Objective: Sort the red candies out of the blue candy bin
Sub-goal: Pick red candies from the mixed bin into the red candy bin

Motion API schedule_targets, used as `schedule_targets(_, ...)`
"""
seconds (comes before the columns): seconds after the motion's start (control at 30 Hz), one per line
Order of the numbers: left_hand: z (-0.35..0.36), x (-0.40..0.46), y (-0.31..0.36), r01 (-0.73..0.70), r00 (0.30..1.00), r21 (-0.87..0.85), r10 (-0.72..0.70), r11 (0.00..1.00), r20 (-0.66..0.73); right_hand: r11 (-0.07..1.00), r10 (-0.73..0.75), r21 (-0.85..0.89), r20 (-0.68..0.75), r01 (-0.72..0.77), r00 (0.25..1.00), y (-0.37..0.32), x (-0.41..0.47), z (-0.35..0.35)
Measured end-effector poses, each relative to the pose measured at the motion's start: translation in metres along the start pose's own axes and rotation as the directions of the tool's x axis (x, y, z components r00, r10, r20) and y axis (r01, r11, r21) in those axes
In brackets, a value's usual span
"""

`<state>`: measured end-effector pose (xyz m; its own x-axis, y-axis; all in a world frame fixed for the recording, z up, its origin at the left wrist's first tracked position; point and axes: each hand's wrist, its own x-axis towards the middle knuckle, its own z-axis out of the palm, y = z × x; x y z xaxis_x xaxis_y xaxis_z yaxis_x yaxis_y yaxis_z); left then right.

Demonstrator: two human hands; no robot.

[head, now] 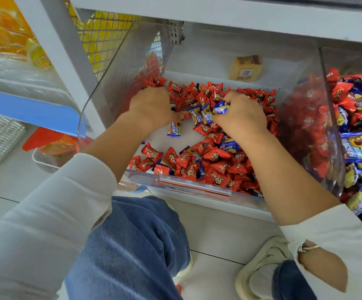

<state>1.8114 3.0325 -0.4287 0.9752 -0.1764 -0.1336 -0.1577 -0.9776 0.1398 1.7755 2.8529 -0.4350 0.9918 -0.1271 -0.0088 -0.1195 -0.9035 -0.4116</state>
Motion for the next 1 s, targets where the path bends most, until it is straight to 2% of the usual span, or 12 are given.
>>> schedule_targets(0.1,0.004,0.002,0.001,-0.077,0.995,-0.041,0.08,0.996,0.065,1.0,-0.001,0.005,-0.043,0.001,0.999,0.001,0.003,0.001)
schedule_targets(0.2,0.009,0.0,0.001,-0.076,0.991,-0.079,0.085,0.994,0.108,0.998,-0.044,0.047,-0.051,0.046,0.998,-0.001,0.003,0.001)
schedule_targets(0.27,0.013,-0.001,0.001,-0.086,0.982,-0.066,0.095,0.994,0.161,0.985,-0.154,0.071,-0.008,0.154,0.988,-0.006,0.0,0.005)
schedule_targets(0.37,0.018,-0.004,0.003,-0.114,0.974,0.029,0.106,0.993,0.2,0.959,-0.276,-0.021,0.141,0.282,0.951,-0.01,-0.002,0.015)
schedule_targets(0.47,0.017,-0.007,0.005,-0.139,0.984,0.172,0.117,0.975,0.134,0.946,-0.273,-0.118,0.215,0.302,0.938,-0.008,-0.002,0.018)
schedule_targets(0.6,0.011,-0.008,0.006,-0.087,0.996,0.173,0.08,0.981,0.047,0.937,-0.289,-0.141,0.208,0.321,0.935,-0.01,-0.004,0.016)
schedule_targets(0.7,0.004,-0.008,0.005,-0.037,0.997,0.091,0.042,0.995,-0.057,0.968,-0.243,-0.026,0.176,0.251,0.954,-0.011,-0.005,0.014)
schedule_targets(0.77,0.001,-0.007,0.006,-0.033,0.996,0.106,0.042,0.994,-0.083,0.981,-0.135,0.145,0.038,0.129,0.99,-0.012,-0.003,0.007)
schedule_targets(0.83,0.002,-0.007,0.006,-0.036,0.999,0.151,0.039,0.988,-0.019,0.962,0.02,0.272,-0.157,0.024,0.987,-0.009,0.001,-0.003)
schedule_targets(0.87,0.003,-0.008,0.005,-0.042,0.998,0.164,0.035,0.986,0.042,0.959,0.081,0.283,-0.212,-0.019,0.974,-0.007,0.003,-0.007)
schedule_targets(0.93,0.006,-0.011,0.004,-0.047,0.986,0.177,0.017,0.983,0.168,0.97,0.128,0.226,-0.182,-0.086,0.975,-0.001,0.004,-0.01)
schedule_targets(1.0,0.007,-0.013,0.002,-0.05,0.98,0.207,0.008,0.977,0.199,0.989,0.089,0.122,-0.067,-0.08,0.994,0.002,0.005,-0.006)
